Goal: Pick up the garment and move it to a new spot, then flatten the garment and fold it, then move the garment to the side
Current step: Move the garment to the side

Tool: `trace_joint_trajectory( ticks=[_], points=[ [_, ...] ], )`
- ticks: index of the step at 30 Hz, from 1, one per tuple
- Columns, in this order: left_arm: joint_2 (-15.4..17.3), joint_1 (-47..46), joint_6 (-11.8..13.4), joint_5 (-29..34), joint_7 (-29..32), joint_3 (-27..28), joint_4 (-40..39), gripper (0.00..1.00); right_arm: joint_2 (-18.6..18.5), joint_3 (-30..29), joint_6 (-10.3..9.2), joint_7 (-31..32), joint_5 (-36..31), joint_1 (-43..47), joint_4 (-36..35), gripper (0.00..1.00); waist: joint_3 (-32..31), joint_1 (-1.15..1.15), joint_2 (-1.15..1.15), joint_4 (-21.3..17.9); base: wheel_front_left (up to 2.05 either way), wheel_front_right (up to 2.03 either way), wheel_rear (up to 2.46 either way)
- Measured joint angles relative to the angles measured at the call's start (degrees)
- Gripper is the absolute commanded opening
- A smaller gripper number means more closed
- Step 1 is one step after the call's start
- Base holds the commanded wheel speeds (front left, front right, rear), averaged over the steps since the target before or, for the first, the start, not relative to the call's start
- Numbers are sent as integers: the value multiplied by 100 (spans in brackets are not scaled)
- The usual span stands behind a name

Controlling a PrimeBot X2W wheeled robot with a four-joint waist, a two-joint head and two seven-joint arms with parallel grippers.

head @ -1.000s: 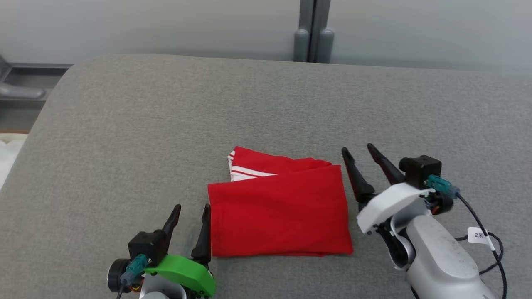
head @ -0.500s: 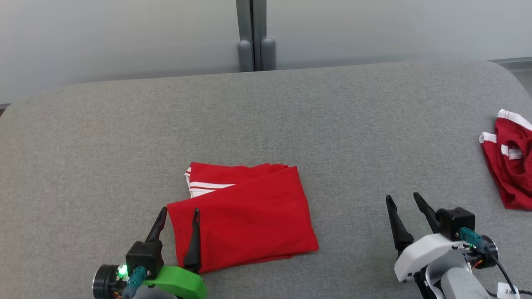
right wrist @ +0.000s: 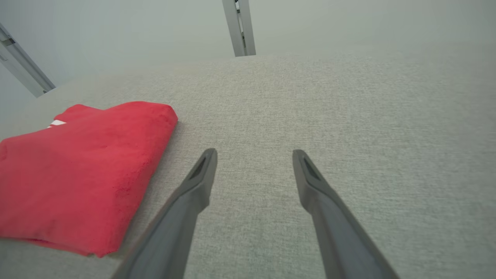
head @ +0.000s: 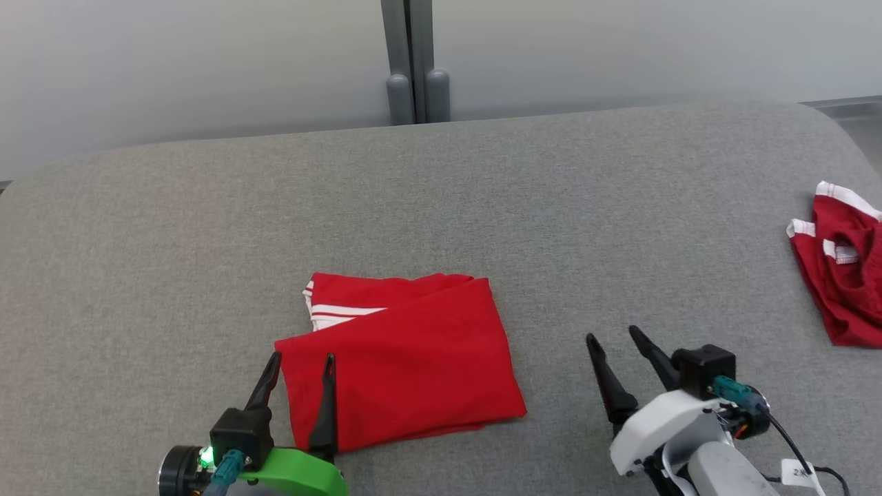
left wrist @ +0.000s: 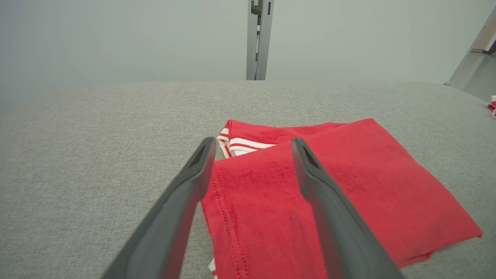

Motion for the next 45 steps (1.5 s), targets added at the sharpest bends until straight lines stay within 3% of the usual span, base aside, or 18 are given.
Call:
trace_joint_trajectory(
  ticks=[5, 15, 16, 18, 23, 30, 45],
  points=[
    [0, -96, -21, -68, 0, -179, 9, 100, 4, 823, 0, 0, 509, -716, 390, 100, 148, 0, 0, 243, 0, 0, 0],
    [1, -196, -26, -154, 0, -297, 58, 100, 7, 1728, 0, 98, 1080, -1585, 1735, 100, 472, 0, 0, 859, 0, 0, 0],
    [1, -196, -37, -154, 0, -289, 58, 100, 9, 1804, 0, 121, 1151, -1591, 1871, 95, 504, 0, 0, 913, 0, 0, 0],
    [1, -196, -43, -153, 0, -276, 56, 100, 9, 1863, 1, 105, 1293, -1634, 2057, 0, 559, 0, 0, 986, 0, 0, 0],
    [1, -199, -73, -67, 0, -237, 18, 100, 18, 1851, 5, -2, 1448, -1789, 2307, 0, 658, 0, 0, 955, 0, 0, 0],
    [1, -256, -171, -7, 0, -227, -46, 100, 53, 1324, 27, -18, 1238, -1831, 2263, 0, 726, 0, 0, 466, 0, 0, 0],
    [-9, -726, -324, 57, 0, -709, 49, 100, 3, 731, 3, -9, 732, -1505, 1836, 0, 730, 0, 0, -1575, 0, 0, 0]
  ],
)
